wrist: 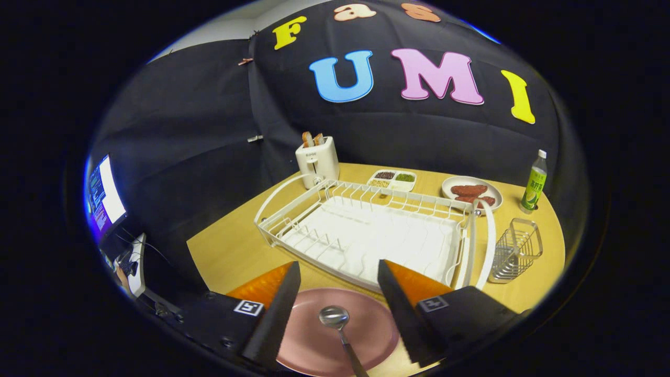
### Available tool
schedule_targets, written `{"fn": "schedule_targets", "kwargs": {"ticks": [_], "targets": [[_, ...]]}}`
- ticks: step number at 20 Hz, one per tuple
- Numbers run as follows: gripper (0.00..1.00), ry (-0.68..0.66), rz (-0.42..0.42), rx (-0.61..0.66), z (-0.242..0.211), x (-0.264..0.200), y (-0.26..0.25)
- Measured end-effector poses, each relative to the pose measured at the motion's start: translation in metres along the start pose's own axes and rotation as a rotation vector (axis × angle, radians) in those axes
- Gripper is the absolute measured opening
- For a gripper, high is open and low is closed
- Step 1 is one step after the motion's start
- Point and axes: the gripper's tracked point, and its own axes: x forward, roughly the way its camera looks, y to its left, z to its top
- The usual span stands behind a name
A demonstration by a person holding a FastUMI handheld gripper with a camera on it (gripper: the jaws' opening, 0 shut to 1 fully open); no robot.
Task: Take the plate from the dish rack, then take the spoon from the basket and place it into the plate.
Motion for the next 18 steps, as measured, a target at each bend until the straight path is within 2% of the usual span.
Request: {"fn": "schedule_targets", "kwargs": {"ticks": [1,5,10,14,18], "targets": [[1.00,-0.027,-0.022,-0.008,0.015,-0.008,-0.004],[0.98,-0.152,-0.135,-0.059,0.079,-0.055,-0.025],[0.98,-0.291,-0.289,-0.012,0.140,-0.117,-0.050],[0.98,-0.387,-0.402,0.006,0.165,-0.169,-0.072],[0.98,-0.443,-0.525,0.058,0.158,-0.223,-0.094]]}}
